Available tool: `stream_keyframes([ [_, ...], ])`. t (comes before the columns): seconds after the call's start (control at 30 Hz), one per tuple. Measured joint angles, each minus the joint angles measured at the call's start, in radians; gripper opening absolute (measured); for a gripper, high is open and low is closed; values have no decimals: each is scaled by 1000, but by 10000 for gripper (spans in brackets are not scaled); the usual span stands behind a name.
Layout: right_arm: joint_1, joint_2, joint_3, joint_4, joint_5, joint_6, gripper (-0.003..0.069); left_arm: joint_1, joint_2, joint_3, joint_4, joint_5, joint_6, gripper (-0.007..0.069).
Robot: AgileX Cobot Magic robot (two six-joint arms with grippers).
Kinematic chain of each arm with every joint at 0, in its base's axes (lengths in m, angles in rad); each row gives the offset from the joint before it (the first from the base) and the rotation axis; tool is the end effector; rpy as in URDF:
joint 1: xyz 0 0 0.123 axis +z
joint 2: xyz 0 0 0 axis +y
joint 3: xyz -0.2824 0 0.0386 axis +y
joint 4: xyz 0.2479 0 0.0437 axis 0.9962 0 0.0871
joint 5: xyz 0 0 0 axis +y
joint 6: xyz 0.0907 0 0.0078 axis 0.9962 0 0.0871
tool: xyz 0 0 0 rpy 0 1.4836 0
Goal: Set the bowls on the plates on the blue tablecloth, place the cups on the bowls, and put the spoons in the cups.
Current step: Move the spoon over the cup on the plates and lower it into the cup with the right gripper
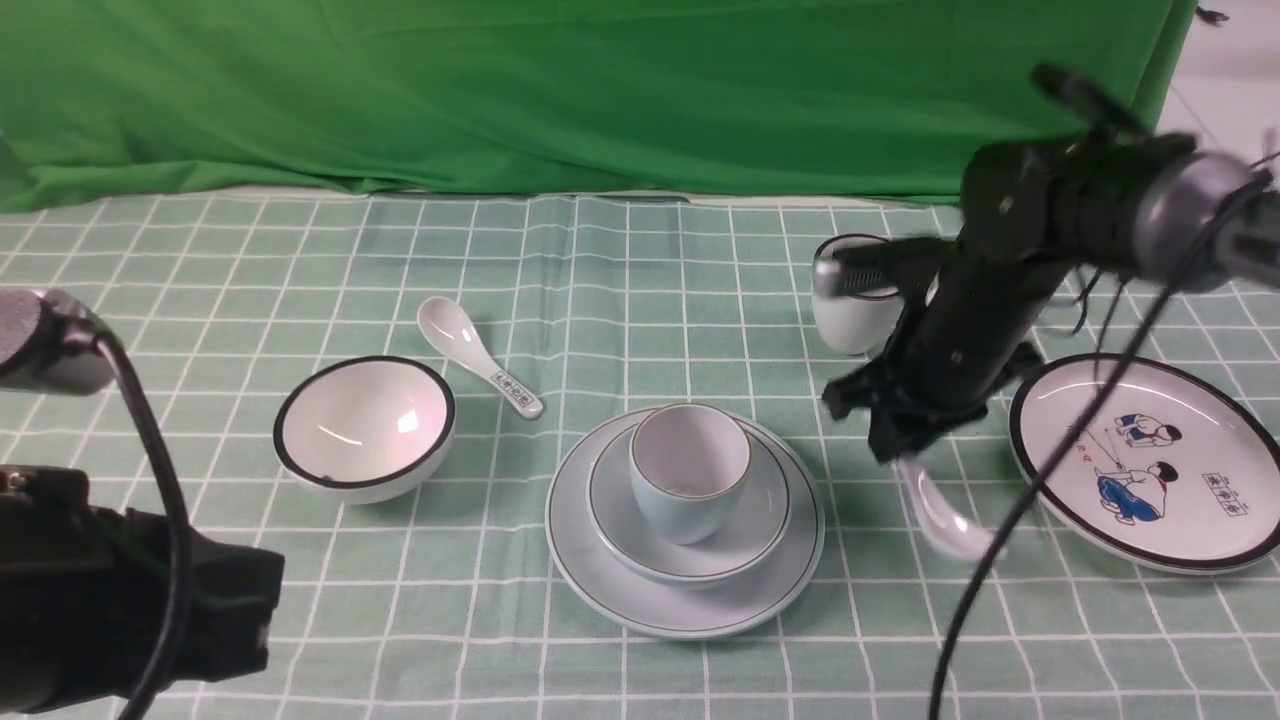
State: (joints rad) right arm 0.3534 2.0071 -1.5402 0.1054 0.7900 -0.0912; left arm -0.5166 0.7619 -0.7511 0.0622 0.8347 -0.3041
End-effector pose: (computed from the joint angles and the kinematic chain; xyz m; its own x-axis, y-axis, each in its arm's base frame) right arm 0.4019 0.1555 0.2065 -0.8563 -0.3338 -0.3941 -0.3872 0.9199 0.0621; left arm 0.1209 -0.0639 0.3243 -0.6973 0.0982 -0.7100 0.2935 0.9428 -0.1579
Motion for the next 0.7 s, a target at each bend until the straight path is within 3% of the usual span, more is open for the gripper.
stream_keyframes([
  [0.1,18,-134,24,25,-63,-32,174,0,0,0,9,-12,-7,8],
  [0.23,83,-303,123,61,-307,-59,174,0,0,0,11,-42,-10,8],
  [0.4,254,-454,403,75,-889,-60,174,0,0,0,14,-76,-13,8],
  [0.6,379,-417,590,71,-1363,-102,174,0,0,0,20,-76,-14,8],
  [0.7,399,-389,619,69,-1463,-110,174,0,0,0,26,-76,-17,8],
])
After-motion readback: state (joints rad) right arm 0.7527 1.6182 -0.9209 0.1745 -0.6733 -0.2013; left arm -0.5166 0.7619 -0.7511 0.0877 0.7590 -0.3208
